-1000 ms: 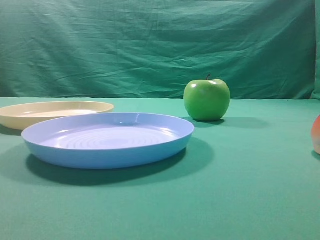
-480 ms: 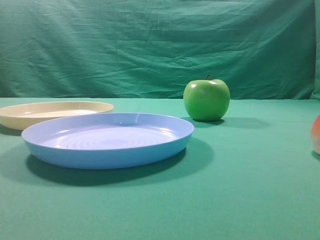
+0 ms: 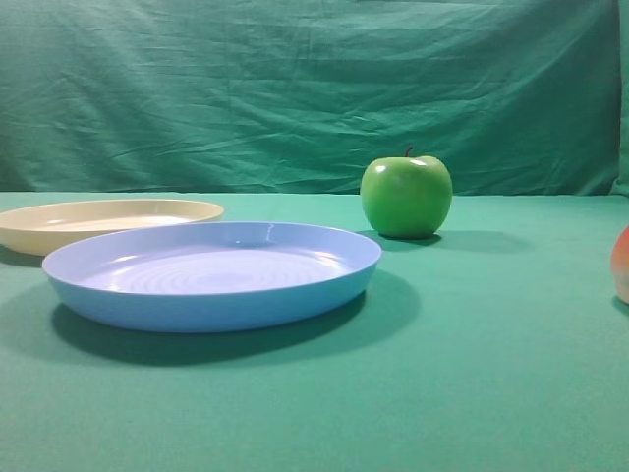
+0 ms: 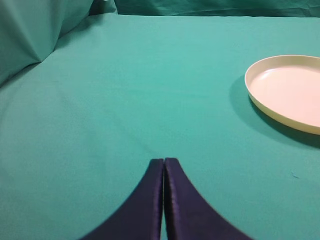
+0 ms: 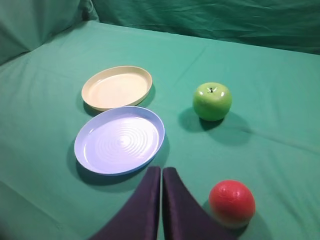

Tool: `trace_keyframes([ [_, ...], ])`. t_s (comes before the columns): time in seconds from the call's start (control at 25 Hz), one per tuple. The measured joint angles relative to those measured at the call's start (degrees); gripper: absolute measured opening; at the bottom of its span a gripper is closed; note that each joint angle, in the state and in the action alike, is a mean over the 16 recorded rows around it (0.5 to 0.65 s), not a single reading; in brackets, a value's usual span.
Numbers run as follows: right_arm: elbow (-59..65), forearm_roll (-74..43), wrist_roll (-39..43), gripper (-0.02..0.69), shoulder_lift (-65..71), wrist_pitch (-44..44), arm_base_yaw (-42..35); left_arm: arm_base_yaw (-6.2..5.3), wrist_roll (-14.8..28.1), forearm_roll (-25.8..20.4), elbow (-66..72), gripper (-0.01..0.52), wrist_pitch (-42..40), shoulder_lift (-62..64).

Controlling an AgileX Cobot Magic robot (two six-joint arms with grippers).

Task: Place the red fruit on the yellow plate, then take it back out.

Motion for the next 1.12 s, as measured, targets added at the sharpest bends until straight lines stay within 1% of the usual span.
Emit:
trace_keyframes([
  [0.28,3.4,-2.9,-0.1,0.000,-1.3,-6.6,-2.5,0.00,0.0,0.0,0.0,0.000,0.0,0.0],
  [0.64,13.2,-5.1,-0.1,0.000,-6.4,-16.6,-9.4,0.00,0.0,0.0,0.0,0.000,0.0,0.0],
  [0.84,19.3,-5.1,0.0,0.000,-9.4,-19.5,-12.9,0.00,0.0,0.0,0.0,0.000,0.0,0.0],
  [1.12,27.0,-5.2,0.2,0.000,-10.9,-22.6,-15.3,0.00,0.0,0.0,0.0,0.000,0.0,0.0],
])
